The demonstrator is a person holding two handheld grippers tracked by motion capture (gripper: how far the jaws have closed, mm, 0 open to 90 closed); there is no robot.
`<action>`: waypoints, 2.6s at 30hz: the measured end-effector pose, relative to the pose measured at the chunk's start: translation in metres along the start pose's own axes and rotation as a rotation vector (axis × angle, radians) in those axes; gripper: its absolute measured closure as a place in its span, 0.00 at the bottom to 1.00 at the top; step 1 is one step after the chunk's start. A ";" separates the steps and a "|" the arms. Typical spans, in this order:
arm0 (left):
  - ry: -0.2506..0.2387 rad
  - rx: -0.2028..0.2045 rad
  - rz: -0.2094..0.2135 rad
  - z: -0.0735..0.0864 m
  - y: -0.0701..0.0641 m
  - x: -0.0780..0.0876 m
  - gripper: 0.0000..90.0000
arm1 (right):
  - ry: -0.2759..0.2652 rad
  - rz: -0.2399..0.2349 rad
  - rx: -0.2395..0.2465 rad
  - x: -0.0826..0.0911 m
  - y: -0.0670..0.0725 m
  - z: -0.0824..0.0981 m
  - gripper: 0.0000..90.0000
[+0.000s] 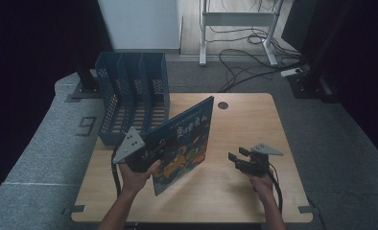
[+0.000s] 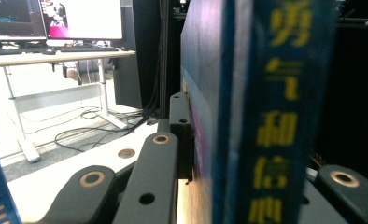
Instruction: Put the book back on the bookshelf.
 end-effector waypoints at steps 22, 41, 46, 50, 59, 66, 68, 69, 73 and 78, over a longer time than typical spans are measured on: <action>-0.040 -0.001 -0.050 -0.022 0.014 0.019 0.91 | 0.197 0.177 0.141 -0.032 0.002 0.027 0.42; -0.056 0.001 -0.082 -0.028 0.020 0.027 0.91 | 0.207 0.193 0.131 -0.032 -0.001 0.026 0.41; -0.062 0.002 -0.094 -0.030 0.022 0.029 0.91 | 0.206 0.197 0.129 -0.032 -0.001 0.026 0.41; -0.064 0.003 -0.105 -0.032 0.024 0.031 0.91 | 0.206 0.203 0.130 -0.032 -0.002 0.026 0.41; -0.079 0.015 -0.130 -0.036 0.031 0.039 0.91 | 0.209 0.210 0.131 -0.032 -0.002 0.026 0.41; -0.086 0.019 -0.150 -0.038 0.037 0.045 0.91 | 0.209 0.214 0.126 -0.032 -0.002 0.026 0.41; -0.091 0.021 -0.158 -0.039 0.039 0.048 0.91 | 0.208 0.214 0.126 -0.032 -0.002 0.026 0.41; -0.092 0.023 -0.160 -0.040 0.040 0.049 0.91 | 0.209 0.216 0.125 -0.032 -0.003 0.026 0.41; -0.095 0.028 -0.178 -0.041 0.045 0.054 0.91 | 0.208 0.218 0.123 -0.032 -0.003 0.026 0.41; -0.100 0.030 -0.195 -0.041 0.050 0.057 0.91 | 0.207 0.221 0.123 -0.032 -0.003 0.026 0.41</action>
Point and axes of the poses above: each handheld gripper's, and its own axes: x roughly backward along the jaws, z roughly out of its underside, y roughly to its left, the point moved 1 cm from there along -x, roughly forward along the jaws, and after that the axes turned 4 degrees about z, right-handed, at the moved point
